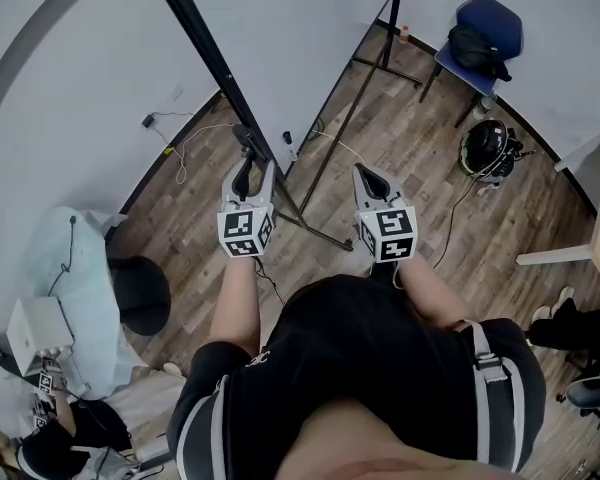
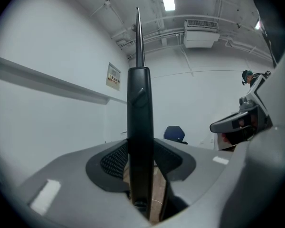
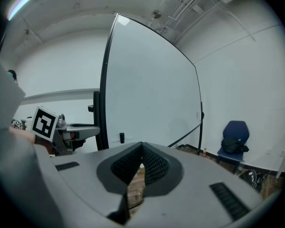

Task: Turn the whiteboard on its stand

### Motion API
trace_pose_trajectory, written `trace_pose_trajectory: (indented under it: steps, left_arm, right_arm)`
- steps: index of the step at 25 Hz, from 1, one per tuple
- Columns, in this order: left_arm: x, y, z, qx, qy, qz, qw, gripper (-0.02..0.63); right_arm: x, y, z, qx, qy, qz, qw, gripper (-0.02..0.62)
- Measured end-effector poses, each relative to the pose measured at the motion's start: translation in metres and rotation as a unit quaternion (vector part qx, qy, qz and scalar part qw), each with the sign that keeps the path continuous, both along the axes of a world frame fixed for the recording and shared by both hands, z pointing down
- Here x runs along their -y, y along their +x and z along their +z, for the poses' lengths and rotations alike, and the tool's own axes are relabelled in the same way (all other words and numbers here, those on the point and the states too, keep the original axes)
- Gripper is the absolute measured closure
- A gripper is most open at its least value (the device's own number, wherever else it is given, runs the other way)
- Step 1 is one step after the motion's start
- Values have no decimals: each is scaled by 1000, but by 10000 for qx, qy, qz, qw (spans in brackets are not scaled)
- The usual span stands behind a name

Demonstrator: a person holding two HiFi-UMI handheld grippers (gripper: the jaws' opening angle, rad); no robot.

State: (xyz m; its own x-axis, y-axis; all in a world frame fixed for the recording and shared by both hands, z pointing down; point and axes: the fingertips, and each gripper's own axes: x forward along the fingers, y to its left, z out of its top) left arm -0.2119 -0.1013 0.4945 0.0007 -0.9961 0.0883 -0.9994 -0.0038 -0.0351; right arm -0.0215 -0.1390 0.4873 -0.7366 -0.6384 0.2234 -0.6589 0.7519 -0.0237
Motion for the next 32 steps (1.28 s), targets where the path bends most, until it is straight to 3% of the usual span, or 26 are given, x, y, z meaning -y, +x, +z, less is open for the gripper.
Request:
trace_pose_trajectory:
  steps: [17,18,20,22,24,25,29,32]
  left_arm:
    - [-51,4,14,-163,-169,98,9997,443]
    - [-55,4,24,-163,-353,81,9992,455]
    - [-67,5,53,-71,-849,-27,9964,600]
    - [-78,8,73,-428,-960,-44,9944,600]
    - [-82,4,75,-1103,-769,-202,9907,601]
    - [-82,2,71,-1232,-684,-298,9896,600]
    - [-82,7,58,-710,-643,-315,9949,600]
    - [-87,14,51,-664,-613,-306,9954,600]
  right_arm:
    - [-11,-4,10,35,-136,-151,9998,591]
    - [-12,-4,11,31,-148,-158,9998,591]
    - [-15,-4,13,10,-178,-184,9997,591]
    - [-16,-5,15,-17,-188,-231,9996,591]
    - [-14,-6,16,-41,-198,-272,9994,591]
    - [-13,-7,16,-37,-215,-291,9993,591]
    - [-18,-19,11,71,-189,-423,9989,591]
    - [-24,-26,4,151,-81,-482,9987,591]
